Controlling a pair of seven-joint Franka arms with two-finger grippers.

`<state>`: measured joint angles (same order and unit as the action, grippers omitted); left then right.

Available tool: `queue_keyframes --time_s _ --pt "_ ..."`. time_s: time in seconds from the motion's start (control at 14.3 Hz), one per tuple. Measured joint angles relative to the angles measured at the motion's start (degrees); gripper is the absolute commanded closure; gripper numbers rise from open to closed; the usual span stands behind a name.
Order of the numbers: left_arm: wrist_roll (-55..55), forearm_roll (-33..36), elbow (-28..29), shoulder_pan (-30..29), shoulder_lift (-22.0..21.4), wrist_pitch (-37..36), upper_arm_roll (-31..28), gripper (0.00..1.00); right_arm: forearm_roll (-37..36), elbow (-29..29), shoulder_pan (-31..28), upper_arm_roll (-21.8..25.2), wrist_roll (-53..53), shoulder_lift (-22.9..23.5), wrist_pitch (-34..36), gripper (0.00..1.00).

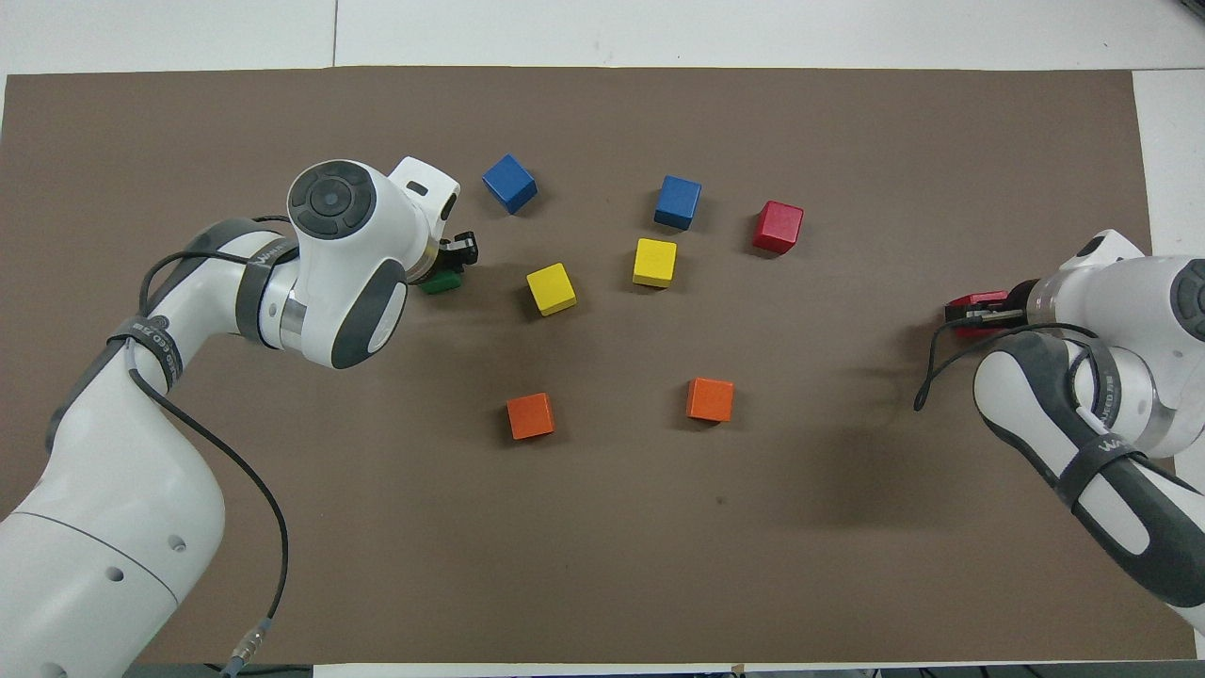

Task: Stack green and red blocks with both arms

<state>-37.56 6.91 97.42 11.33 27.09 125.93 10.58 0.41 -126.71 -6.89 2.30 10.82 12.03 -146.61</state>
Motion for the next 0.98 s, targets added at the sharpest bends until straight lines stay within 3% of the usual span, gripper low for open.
queue_keyframes --time_s 0.21,0.42,0.63,0.98 --pt "4.45 -0.1 -5.22 -3.01 -2.23 -10.86 -0.09 1.0 -0.02 1.75 0.04 -0.11 0.42 0.0 2.23 0.0" --pt "17.43 -0.2 -4.07 -9.13 -7.41 -17.67 -0.26 1.0 -0.09 9.33 1.59 -0.34 -0.13 -0.29 13.97 0.0" --pt "25.22 -0.3 -1.72 -14.87 -9.31 -18.24 -0.31 1.0 -0.89 18.57 6.94 -0.47 -10.61 -0.22 23.39 0.0" --pt "34.48 -2.18 4.81 -20.76 -10.05 -13.44 -0.23 1.0 -1.57 23.68 18.73 -0.83 -34.73 3.4 23.92 0.0"
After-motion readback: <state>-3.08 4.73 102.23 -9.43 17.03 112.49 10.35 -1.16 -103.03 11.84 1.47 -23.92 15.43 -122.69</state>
